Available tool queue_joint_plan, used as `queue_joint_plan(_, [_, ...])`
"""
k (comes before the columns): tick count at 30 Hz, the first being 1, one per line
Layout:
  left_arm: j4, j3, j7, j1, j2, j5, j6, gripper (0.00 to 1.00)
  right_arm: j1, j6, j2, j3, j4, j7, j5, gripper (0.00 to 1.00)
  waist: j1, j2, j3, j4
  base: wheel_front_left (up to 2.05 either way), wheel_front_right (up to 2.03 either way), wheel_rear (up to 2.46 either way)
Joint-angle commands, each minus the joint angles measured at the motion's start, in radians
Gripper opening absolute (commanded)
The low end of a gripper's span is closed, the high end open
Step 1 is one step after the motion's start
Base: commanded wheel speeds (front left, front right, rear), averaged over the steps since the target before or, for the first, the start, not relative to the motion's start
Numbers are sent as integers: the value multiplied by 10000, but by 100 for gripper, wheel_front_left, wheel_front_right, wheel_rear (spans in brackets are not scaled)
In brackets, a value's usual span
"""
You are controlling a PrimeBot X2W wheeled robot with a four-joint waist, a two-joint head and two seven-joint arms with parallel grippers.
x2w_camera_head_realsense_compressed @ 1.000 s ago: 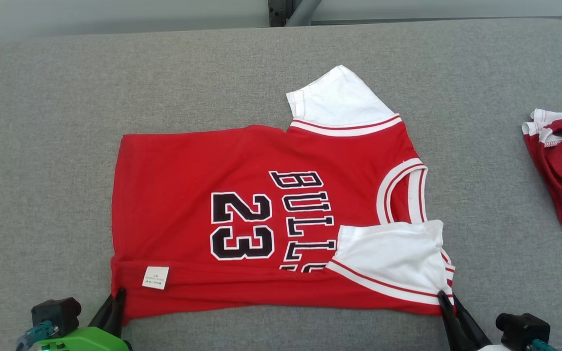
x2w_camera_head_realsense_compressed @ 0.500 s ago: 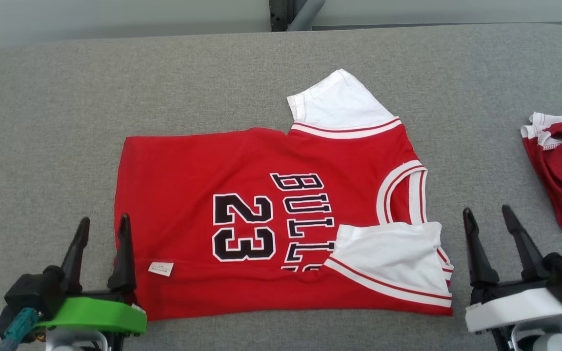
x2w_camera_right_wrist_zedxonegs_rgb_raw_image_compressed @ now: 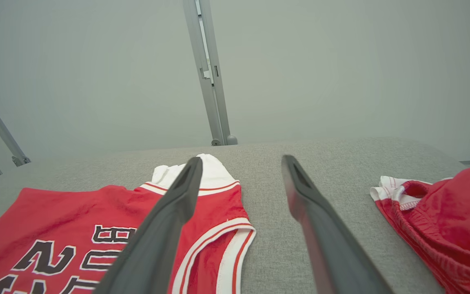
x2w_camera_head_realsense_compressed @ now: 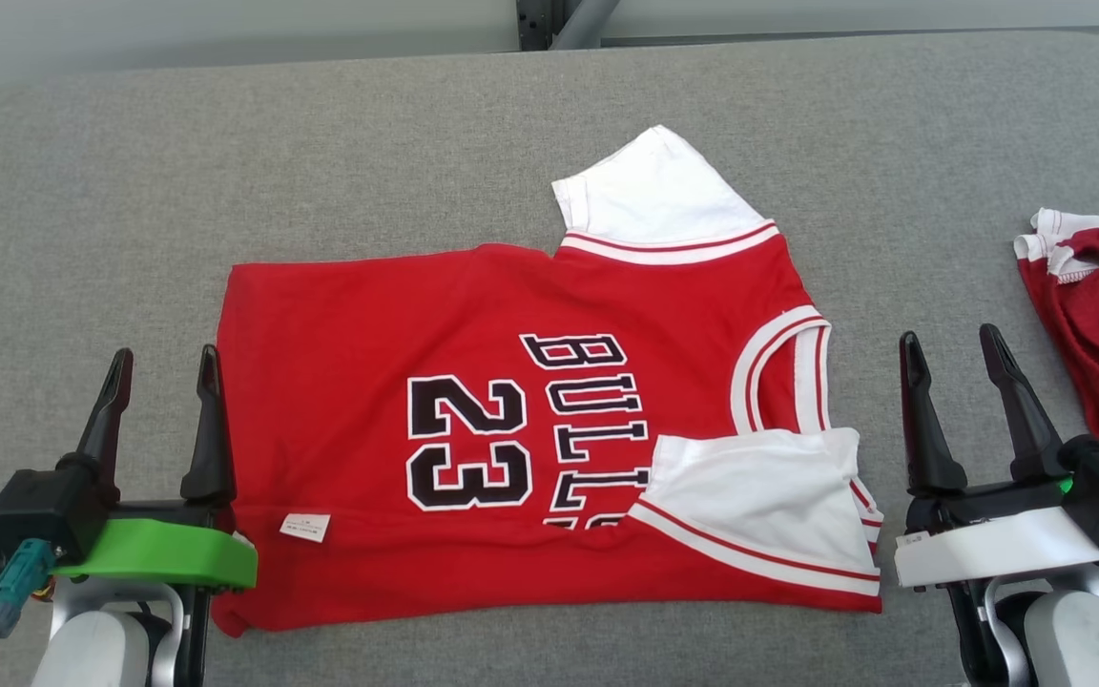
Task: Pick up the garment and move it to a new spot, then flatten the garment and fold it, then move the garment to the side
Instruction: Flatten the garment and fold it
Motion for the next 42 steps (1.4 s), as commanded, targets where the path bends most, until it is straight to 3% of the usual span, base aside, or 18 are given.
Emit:
queue_joint_plan(1, [25,18,29,-154,68,-34,-12,100,-148,-15,23,18,5,-62,24,100,0,-1,111,-45,0,0,0])
queue_joint_plan(8, [746,-78,1083,-1681,341,-727,-661,100,-699,-15,102,324,-217,-147,92,100,0,-1,1018,-323,0,0,0])
queue_joint_plan(15, [3299,-129,3138,-3783,1038,-2129,-1225,100,-1281,-13,165,858,18,-238,237,100,0,-1,1795,-932,0,0,0])
queue_joint_plan(21, [4960,-452,4156,-4742,1722,-3056,-1319,100,-1588,-13,244,1108,356,-334,422,100,0,-1,2103,-1369,0,0,0])
queue_joint_plan(29, [5835,-1362,5041,-4994,2198,-4069,-1331,100,-1703,-13,314,1121,585,-372,575,100,0,-1,2153,-1594,0,0,0])
queue_joint_plan(30, [5844,-1492,5162,-4977,2229,-4205,-1332,87,-1718,-13,319,1078,593,-374,585,100,0,-1,2147,-1590,0,0,0])
queue_joint_plan(31, [5844,-1492,5162,-4977,2229,-4205,-1332,87,-1718,-13,319,1078,593,-374,585,100,0,-1,2147,-1590,0,0,0])
queue_joint_plan(32, [5829,-1666,5261,-4964,2276,-4278,-1332,40,-1748,-13,303,1047,606,-375,581,100,0,-1,2142,-1584,0,0,0])
queue_joint_plan(33, [5806,-1786,5299,-4970,2325,-4363,-1333,0,-1798,-13,261,1010,623,-376,579,100,0,-1,2137,-1570,0,0,0])
queue_joint_plan(37, [5647,-2163,4856,-5255,2508,-4335,-1334,0,-2773,-13,-245,953,1166,-376,653,100,0,-1,2223,-1403,0,0,0])
queue_joint_plan(42, [5534,-2627,4480,-5903,2253,-4224,-1334,0,-4956,-13,-915,1237,2844,-234,1216,100,0,-1,2574,-895,0,0,0])
